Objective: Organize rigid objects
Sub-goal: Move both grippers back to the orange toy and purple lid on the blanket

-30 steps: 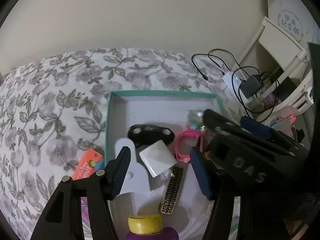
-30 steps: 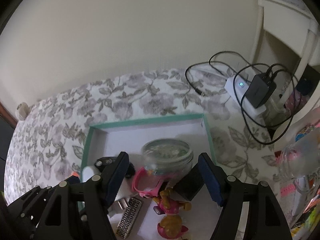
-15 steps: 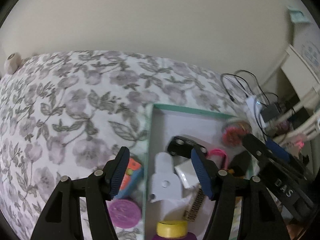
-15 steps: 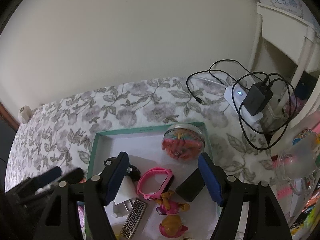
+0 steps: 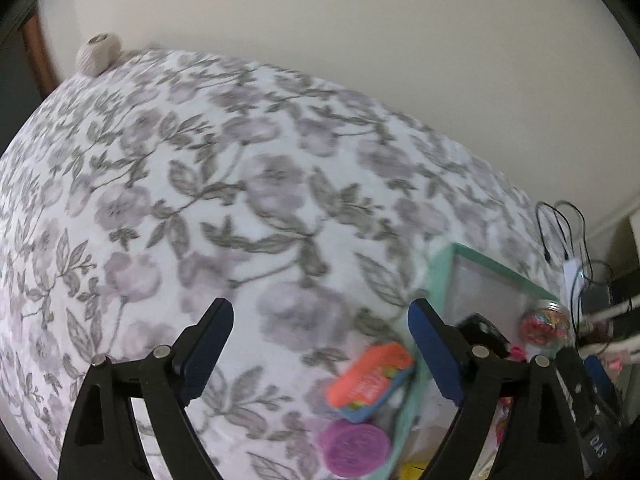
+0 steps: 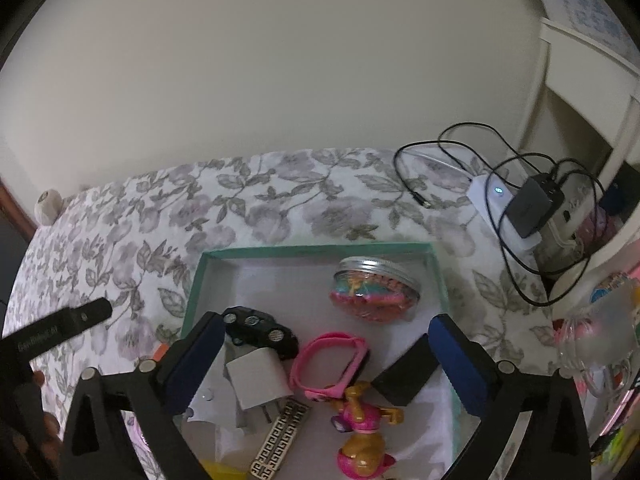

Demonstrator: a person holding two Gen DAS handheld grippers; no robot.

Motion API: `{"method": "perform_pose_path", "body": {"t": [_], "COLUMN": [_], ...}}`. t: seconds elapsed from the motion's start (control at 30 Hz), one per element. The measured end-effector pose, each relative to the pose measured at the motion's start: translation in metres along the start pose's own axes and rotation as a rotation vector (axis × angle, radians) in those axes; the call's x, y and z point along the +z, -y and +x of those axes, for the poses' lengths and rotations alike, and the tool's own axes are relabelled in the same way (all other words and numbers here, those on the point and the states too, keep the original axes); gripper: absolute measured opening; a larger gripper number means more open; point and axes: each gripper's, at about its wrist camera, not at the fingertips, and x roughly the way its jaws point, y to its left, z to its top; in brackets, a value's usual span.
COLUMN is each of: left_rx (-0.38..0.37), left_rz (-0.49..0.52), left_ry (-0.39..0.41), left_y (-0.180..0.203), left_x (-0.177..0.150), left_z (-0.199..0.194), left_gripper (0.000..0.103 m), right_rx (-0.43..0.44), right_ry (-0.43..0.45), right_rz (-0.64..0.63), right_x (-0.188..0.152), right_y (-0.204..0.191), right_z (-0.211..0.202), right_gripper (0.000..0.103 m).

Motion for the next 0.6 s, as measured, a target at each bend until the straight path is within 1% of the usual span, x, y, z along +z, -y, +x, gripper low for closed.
{"method": "perform_pose_path", "body": {"t": [0.13,0.2,0.3,0.37,0.43,0.5,0.53,0.6], "left_rx": [0.016,0.008,-0.011,-0.030,-0.056,-0.068,-0.074,-0.064], "left_rz": [-0.055,-0.056,0.005,0.056,0.116,0.165,0.205,0.261], "left_ry": [-0.022,-0.032,-0.075,-0.104,-0.156,-0.186,-0.204,-0.221], "left_y": [-0.024,-0.028,-0.021,-0.012,0.001,0.011,0.018,0.026], "left_x": [0.010,0.011,0.011,0.006,-0.001,-0.009,-0.013,-0.020], "left_z": [0.005,0.006,0.015,0.023,0.035,0.042,0.047,0.053], "left_gripper": [0.090,0.090,0.090,0.090,0.090,0.090,0.090,0.090], "right_rx": [0.025,0.040,0.042,0.056,0.059,0.057,0.055,0.054], "right_ry": [-0.018,-0.030,-0.042,-0.045,-0.045,-0.050,-0.051,-0.057], "right_rz": [-0.048,-0.083,-0.109,-0.122,-0.127,-0.130,-0.130,-0.123], "right_x": [-0.001,-0.003,-0.005,-0.006,-0.007,-0.007,-0.007,-0.008], "right_y": [-0.021,-0.035,-0.049,-0.056,-0.059,-0.060,-0.060,-0.058], "right_z": [0.006,0.010,0.014,0.014,0.014,0.015,0.016,0.017], "right_gripper": [0.103,0.103,0.103,0.103,0.103,0.103,0.103,0.103]}}
